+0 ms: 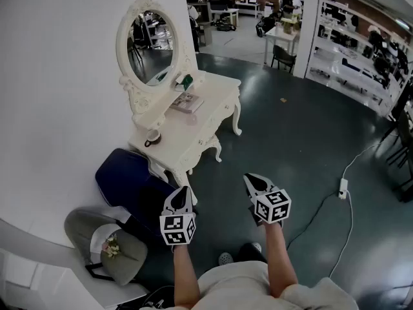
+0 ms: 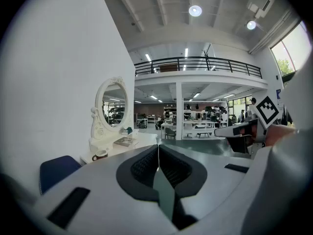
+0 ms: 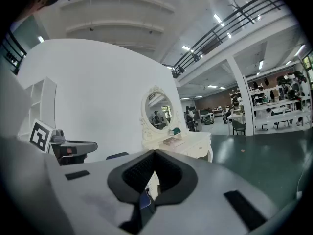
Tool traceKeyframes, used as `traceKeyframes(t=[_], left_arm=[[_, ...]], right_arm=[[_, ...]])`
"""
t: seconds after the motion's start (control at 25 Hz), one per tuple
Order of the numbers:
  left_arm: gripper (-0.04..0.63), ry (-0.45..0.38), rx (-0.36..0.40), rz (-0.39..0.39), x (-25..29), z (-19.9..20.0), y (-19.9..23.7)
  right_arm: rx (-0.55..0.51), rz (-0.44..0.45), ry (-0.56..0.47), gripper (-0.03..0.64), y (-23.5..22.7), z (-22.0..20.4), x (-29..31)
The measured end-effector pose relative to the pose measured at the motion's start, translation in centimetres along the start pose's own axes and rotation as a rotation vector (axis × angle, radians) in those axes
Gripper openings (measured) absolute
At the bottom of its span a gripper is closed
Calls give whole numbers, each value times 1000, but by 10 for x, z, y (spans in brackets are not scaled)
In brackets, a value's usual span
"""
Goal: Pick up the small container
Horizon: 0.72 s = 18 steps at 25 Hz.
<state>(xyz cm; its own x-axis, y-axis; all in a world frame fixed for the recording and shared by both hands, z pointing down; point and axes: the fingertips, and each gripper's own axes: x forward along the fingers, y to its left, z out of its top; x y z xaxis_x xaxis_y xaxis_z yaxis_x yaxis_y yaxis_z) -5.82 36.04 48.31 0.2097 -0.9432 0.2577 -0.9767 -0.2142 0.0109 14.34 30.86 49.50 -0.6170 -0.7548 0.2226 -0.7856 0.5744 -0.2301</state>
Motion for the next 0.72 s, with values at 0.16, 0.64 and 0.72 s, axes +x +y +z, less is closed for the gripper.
traceKeyframes(t=[0.16, 0.64, 0.72], left_arm=[[29, -4, -3, 15, 1, 3, 7], [31, -51, -26, -39, 0, 11, 7], [33, -51, -28, -49, 0, 11, 6]], right_arm=[[-10, 8, -2, 15, 4, 5, 3], [-21, 46, -64, 15, 21, 20, 8], [-13, 51, -69, 15, 22, 20, 8]])
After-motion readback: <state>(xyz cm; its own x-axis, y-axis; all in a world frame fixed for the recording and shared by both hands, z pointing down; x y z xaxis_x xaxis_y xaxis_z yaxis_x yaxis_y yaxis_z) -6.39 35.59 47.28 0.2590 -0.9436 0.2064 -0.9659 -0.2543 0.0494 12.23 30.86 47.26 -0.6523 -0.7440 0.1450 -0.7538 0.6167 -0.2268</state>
